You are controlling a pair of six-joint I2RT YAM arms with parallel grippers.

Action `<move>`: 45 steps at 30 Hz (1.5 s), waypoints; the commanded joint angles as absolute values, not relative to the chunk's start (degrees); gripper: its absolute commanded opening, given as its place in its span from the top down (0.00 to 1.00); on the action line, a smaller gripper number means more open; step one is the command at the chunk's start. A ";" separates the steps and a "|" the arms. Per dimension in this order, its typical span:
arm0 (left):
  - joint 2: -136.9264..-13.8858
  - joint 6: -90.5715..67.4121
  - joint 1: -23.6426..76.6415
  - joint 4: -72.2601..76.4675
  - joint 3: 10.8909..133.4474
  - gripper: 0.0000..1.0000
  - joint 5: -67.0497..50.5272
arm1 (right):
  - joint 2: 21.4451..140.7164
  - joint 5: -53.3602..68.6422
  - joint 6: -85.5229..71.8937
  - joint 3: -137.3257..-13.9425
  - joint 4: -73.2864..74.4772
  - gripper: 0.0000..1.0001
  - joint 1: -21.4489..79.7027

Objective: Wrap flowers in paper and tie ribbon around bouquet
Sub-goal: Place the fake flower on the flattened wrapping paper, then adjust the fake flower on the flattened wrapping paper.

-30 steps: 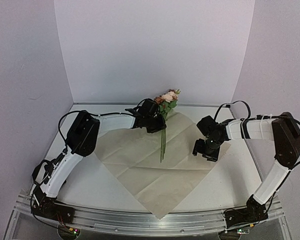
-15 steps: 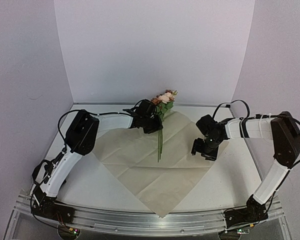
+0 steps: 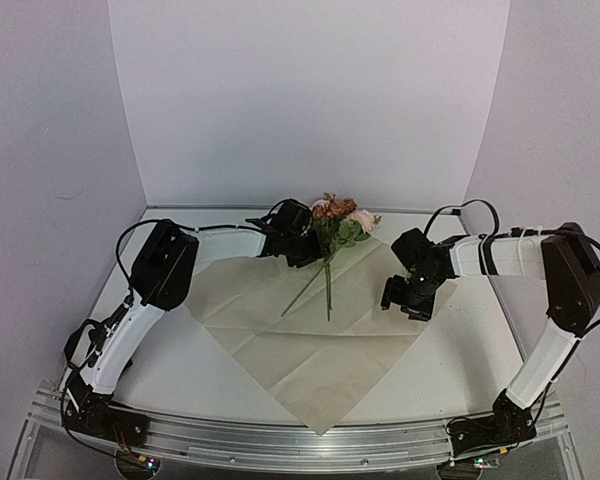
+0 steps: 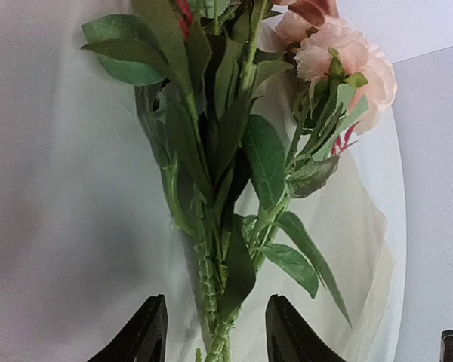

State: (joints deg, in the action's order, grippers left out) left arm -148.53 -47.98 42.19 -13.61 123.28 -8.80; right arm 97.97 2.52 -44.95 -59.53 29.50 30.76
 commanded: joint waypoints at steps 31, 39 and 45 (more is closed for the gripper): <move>-112.12 -48.69 34.52 -4.39 63.63 0.75 -14.96 | 128.74 -1.96 -45.39 -108.43 37.52 0.36 33.33; -107.61 -48.00 32.51 -4.78 56.17 0.76 -14.32 | 137.99 -3.98 -48.43 -121.09 37.44 0.46 34.07; -106.11 -47.03 31.13 -5.85 55.02 0.76 -14.07 | 140.99 -6.39 -53.03 -123.14 34.48 0.57 34.02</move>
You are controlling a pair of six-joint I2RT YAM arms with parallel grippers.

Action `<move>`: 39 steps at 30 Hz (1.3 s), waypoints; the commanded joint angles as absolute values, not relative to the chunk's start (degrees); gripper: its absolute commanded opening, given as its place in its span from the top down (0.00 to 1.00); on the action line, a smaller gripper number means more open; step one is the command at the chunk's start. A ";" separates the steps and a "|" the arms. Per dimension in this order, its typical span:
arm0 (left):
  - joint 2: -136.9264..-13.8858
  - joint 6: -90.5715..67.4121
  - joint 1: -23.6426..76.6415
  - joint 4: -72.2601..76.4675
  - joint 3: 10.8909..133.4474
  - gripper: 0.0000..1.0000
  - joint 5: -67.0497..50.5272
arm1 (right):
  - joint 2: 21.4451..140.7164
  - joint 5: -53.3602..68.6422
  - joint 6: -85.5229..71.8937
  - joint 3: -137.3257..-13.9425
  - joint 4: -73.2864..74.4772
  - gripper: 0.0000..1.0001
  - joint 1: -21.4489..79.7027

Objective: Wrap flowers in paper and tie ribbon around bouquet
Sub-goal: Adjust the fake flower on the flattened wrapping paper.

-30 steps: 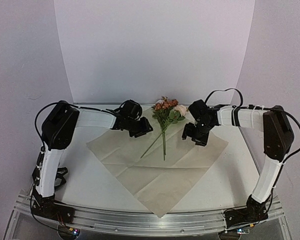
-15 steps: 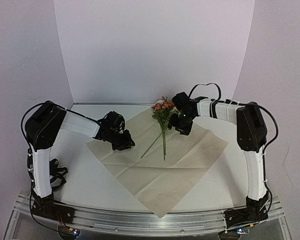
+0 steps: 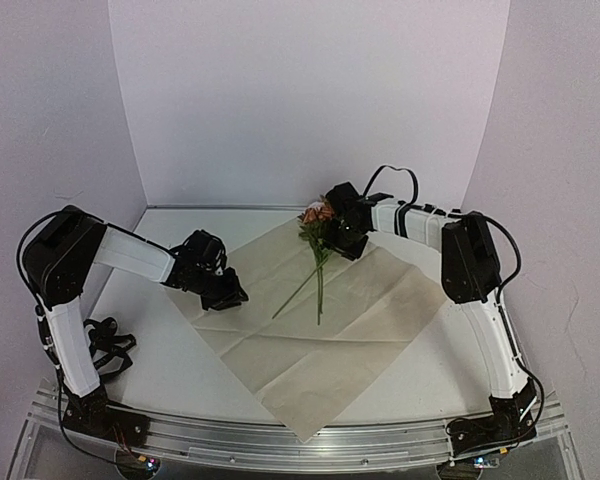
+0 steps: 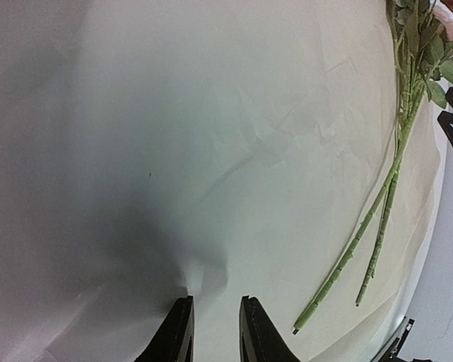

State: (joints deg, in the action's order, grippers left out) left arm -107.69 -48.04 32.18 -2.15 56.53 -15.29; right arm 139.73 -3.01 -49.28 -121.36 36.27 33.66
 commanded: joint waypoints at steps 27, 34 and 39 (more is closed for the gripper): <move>-106.43 -45.64 29.37 -7.43 56.42 0.76 -15.44 | 144.06 2.23 -65.84 -116.20 16.91 0.80 30.50; -106.58 -45.66 29.36 -7.57 56.58 0.76 -15.21 | 141.12 2.83 -64.05 -114.17 16.17 0.99 30.50; -106.88 -45.13 29.37 -7.69 57.04 0.74 -15.57 | 138.35 3.51 -63.13 -111.90 15.93 1.00 30.59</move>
